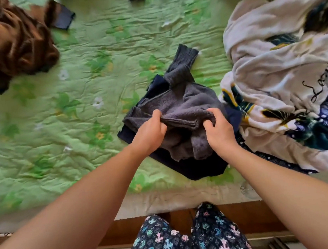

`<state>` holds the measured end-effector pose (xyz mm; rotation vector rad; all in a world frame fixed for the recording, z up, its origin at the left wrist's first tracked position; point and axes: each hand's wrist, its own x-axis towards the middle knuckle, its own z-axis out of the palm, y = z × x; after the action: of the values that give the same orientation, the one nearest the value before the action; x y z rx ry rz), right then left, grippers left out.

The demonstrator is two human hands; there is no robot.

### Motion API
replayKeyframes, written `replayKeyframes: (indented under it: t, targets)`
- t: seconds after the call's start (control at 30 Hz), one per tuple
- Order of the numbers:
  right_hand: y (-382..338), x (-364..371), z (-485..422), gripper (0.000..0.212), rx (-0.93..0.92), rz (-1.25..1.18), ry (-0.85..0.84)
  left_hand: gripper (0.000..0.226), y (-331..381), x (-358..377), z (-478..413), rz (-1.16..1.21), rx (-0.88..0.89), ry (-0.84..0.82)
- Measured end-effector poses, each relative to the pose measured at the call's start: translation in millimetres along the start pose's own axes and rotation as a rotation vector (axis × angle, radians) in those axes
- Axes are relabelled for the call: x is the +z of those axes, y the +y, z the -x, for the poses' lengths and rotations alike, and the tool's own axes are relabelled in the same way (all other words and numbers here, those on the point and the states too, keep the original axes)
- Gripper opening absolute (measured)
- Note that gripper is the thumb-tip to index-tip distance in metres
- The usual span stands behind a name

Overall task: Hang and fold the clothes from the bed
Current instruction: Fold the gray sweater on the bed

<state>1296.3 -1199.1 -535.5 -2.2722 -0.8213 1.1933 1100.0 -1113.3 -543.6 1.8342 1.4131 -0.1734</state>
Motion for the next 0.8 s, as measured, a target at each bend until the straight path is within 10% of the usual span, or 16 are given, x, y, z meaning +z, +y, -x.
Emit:
replayKeyframes:
  t: [0.4,0.53,0.8]
  targets:
    - [-230,-98,104,0.047,-0.604,0.465,-0.346,0.019,11,-221,173,0.097,-0.035,0.528]
    - [-276,-89,142,0.018,-0.842,0.561,-0.166,0.029,-13,-276,207,0.233,0.079,0.624]
    - [-354,-16,217,0.026,-0.909,0.357,-0.03,0.028,-86,-359,248,0.294,0.196,0.715]
